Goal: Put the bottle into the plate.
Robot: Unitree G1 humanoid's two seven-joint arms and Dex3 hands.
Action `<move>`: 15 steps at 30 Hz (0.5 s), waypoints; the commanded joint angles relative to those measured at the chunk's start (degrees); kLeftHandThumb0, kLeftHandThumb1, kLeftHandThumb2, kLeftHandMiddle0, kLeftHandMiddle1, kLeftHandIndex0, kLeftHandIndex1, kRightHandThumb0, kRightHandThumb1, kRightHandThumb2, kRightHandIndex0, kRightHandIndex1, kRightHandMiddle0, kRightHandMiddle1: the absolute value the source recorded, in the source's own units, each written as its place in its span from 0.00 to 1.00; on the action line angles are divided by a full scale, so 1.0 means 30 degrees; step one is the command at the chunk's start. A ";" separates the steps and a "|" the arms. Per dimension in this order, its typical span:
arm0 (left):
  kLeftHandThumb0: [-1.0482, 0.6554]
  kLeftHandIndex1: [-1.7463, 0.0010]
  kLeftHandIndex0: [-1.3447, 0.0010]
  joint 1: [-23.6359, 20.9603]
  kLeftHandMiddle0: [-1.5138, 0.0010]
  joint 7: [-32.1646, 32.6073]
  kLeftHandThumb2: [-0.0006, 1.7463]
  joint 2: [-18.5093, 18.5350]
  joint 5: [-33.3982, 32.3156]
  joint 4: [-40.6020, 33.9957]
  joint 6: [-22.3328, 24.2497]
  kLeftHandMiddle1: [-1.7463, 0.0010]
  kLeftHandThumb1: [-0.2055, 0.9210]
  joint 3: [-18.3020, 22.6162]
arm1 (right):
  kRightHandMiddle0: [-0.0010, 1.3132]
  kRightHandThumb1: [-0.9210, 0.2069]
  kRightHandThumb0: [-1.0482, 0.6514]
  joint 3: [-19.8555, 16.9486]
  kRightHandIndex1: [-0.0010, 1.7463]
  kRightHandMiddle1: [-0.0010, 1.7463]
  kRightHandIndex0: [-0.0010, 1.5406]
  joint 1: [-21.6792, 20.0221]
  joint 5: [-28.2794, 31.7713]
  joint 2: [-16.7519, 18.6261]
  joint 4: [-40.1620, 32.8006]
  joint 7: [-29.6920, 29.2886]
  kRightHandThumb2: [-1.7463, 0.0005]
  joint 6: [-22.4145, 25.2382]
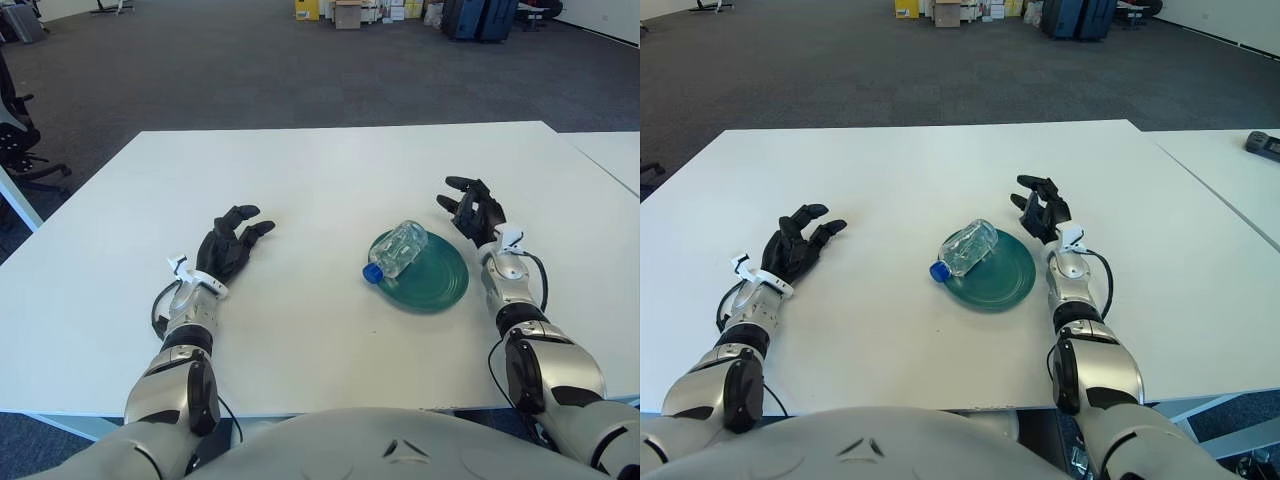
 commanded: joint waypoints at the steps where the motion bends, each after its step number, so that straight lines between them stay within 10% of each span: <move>1: 0.06 0.22 0.66 0.0041 0.62 -0.0101 0.59 0.0058 -0.0042 0.0134 -0.0110 0.19 1.00 0.0122 | 0.12 0.00 0.17 0.0153 0.02 0.47 0.38 0.0210 -0.0221 0.0017 0.0564 0.0207 0.40 -0.0152; 15: 0.04 0.23 0.67 -0.0057 0.61 -0.0024 0.56 0.0204 -0.0062 0.0373 -0.0024 0.21 1.00 0.0185 | 0.03 0.00 0.16 -0.0209 0.00 0.46 0.32 -0.0023 0.0236 0.0201 0.1906 0.0371 0.41 0.1100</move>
